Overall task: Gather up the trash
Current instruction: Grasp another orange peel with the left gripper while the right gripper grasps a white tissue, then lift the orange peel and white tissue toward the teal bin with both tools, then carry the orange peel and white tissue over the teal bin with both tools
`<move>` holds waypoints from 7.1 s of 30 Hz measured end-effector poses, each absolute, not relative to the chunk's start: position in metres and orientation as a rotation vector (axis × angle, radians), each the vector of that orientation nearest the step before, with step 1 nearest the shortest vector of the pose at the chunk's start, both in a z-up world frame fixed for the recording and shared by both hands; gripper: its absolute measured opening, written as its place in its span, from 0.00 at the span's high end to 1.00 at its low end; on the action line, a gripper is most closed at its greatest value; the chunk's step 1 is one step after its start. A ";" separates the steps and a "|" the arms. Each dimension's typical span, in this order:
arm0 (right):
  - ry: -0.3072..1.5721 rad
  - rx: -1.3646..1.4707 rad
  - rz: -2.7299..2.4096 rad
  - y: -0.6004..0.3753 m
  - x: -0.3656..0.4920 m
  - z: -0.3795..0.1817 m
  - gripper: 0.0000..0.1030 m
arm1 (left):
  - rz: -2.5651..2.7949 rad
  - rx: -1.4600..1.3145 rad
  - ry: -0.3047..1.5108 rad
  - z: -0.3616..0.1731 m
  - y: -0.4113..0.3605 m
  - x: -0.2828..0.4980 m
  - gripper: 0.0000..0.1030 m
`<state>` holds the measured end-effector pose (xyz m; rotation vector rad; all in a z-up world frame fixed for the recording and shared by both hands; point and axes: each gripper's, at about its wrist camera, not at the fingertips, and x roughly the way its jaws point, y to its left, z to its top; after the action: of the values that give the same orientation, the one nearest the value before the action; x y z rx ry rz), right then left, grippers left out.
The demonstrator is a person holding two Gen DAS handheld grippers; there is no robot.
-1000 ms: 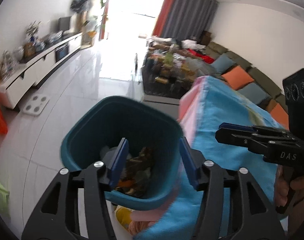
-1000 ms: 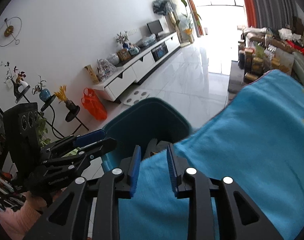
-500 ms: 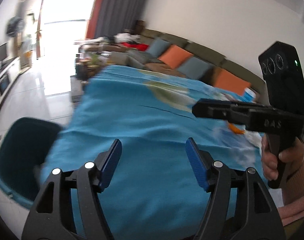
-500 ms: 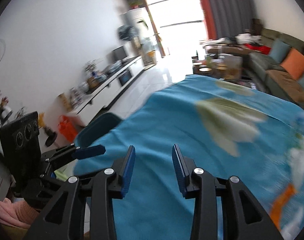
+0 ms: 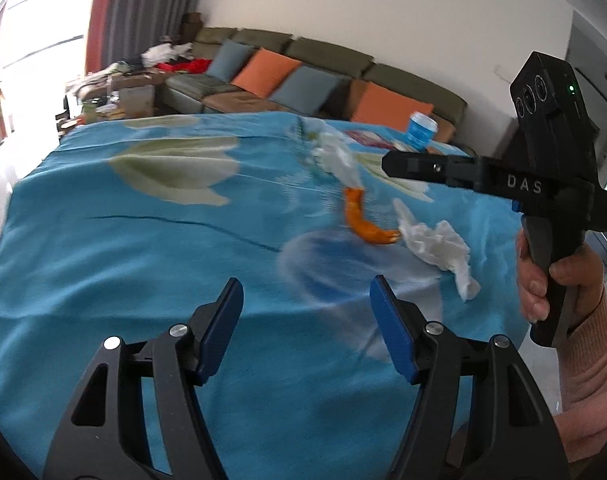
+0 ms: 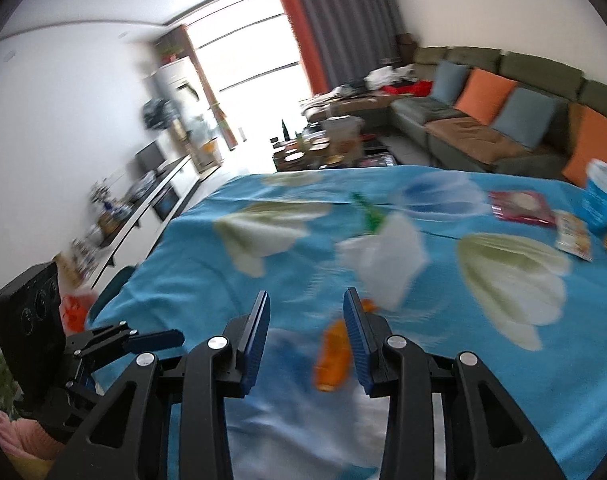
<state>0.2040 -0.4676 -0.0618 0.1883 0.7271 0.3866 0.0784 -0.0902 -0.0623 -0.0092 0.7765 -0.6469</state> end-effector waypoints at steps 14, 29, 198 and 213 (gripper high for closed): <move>0.729 0.282 0.280 -0.532 0.198 -0.081 0.65 | -0.820 0.077 0.821 -0.070 -0.174 0.071 0.38; 0.770 0.297 0.352 -0.524 0.220 -0.097 0.65 | -0.692 0.015 0.972 -0.078 -0.178 0.131 0.49; 0.783 -0.015 0.951 -0.202 0.210 -0.063 0.89 | 0.029 -0.205 0.721 -0.032 0.190 0.019 0.81; 0.771 -0.040 0.995 -0.174 0.211 -0.055 0.89 | 0.105 -0.221 0.716 -0.038 0.216 0.015 0.81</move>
<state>0.2114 -0.1742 -0.0551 -0.0401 0.7712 0.9950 0.0145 0.2158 -0.0376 -0.2207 0.7162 0.1046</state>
